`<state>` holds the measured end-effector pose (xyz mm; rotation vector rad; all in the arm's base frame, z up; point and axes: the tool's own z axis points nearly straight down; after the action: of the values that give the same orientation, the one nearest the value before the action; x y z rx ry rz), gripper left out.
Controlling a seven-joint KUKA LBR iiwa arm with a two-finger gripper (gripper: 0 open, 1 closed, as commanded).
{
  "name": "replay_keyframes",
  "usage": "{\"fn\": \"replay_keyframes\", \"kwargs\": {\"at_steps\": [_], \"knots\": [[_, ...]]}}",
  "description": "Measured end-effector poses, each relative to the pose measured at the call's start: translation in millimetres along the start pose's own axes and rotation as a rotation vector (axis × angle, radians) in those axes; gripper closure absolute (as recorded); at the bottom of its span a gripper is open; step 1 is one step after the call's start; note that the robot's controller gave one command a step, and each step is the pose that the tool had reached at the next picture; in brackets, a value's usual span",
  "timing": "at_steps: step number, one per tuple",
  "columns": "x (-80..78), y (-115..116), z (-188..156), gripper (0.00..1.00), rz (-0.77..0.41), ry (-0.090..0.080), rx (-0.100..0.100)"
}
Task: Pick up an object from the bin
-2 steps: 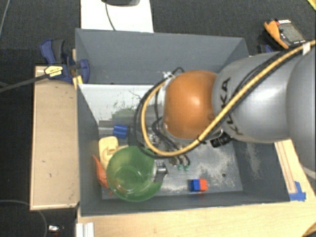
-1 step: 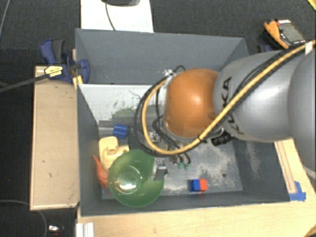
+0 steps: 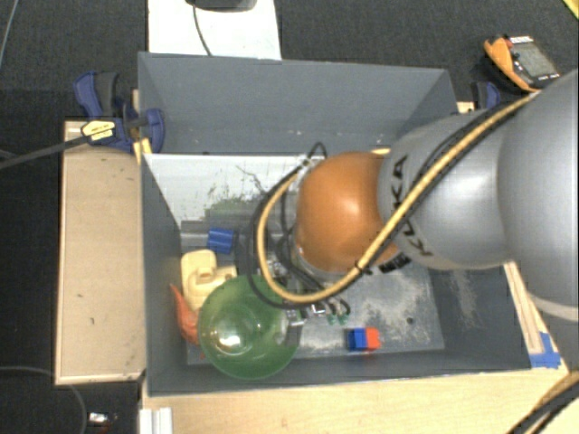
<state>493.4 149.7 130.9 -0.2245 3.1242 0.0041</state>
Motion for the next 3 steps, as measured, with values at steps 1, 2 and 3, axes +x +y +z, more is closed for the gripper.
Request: {"fn": "replay_keyframes", "kwargs": {"at_steps": [1, 2, 3], "knots": [[-72.3, 34.9, -7.0, 0.0, 0.08, 0.006, 0.001], [-25.8, 16.9, 6.9, 0.0, -0.284, 0.005, 0.0], [-57.1, 21.5, 28.6, 0.0, -0.24, -0.004, -0.003]]}}
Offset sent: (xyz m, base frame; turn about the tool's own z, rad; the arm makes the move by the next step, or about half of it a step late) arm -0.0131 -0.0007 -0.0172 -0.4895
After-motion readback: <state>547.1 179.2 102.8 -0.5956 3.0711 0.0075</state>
